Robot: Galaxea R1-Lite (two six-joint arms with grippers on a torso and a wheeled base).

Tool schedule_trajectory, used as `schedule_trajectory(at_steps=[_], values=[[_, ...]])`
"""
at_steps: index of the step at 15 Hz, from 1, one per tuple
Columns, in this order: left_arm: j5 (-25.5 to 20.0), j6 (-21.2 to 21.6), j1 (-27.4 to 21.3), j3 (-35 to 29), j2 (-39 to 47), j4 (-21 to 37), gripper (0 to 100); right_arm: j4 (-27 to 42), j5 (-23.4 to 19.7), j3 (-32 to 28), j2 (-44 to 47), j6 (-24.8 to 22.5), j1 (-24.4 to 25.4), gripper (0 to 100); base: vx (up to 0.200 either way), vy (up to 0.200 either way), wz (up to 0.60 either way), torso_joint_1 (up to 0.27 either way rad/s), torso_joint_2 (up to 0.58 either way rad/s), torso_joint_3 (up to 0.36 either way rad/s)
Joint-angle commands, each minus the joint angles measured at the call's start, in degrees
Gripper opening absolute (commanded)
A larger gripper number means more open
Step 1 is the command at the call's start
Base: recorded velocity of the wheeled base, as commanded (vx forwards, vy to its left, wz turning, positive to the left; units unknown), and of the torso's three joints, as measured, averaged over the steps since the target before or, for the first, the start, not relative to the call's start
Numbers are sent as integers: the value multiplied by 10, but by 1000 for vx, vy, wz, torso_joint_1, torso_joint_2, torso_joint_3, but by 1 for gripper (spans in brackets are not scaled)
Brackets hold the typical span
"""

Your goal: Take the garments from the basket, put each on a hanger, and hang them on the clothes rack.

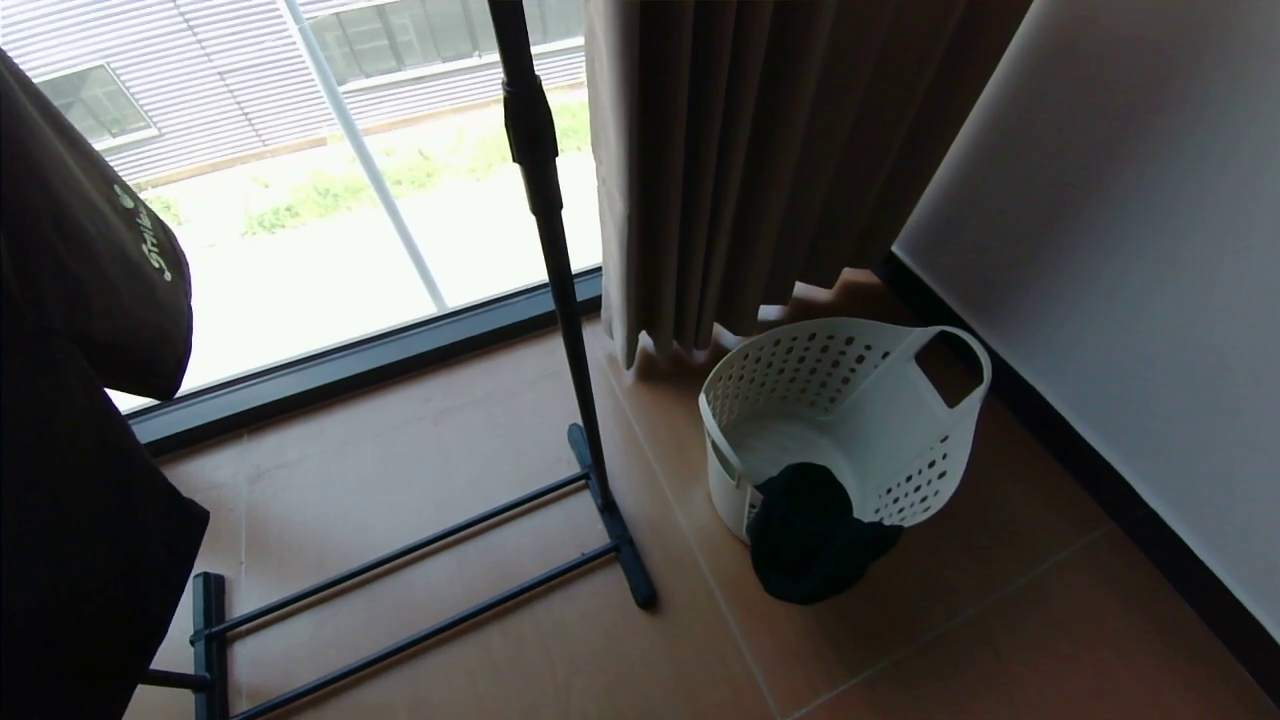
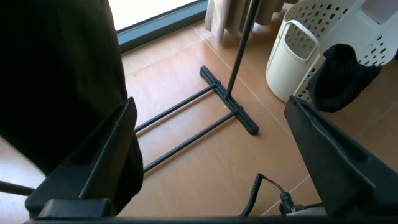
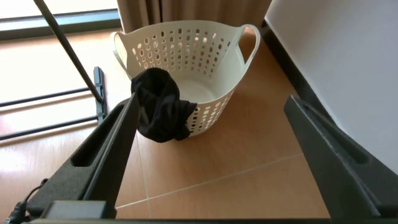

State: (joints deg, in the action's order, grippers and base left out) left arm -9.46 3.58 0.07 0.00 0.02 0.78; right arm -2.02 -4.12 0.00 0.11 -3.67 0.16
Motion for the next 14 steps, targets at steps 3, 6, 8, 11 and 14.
schedule_trajectory(at_steps=[3, 6, 8, 11, 14], values=[[0, 0, 0, 0, 0, -1, 100, 0, 0, 0, 0, 0, 0, 100, 0, 0, 0, -1, 4, -196], [0, 0, 0, 0, 0, -1, 100, 0, 0, 0, 0, 0, 0, 100, 0, 0, 0, -1, 1, -196], [0, 0, 0, 0, 0, -1, 100, 0, 0, 0, 0, 0, 0, 100, 0, 0, 0, 0, 0, -195], [0, 0, 0, 0, 0, -1, 100, 0, 0, 0, 0, 0, 0, 100, 0, 0, 0, 4, 1, -198], [0, 0, 0, 0, 0, -1, 100, 0, 0, 0, 0, 0, 0, 100, 0, 0, 0, 2, 1, -191]])
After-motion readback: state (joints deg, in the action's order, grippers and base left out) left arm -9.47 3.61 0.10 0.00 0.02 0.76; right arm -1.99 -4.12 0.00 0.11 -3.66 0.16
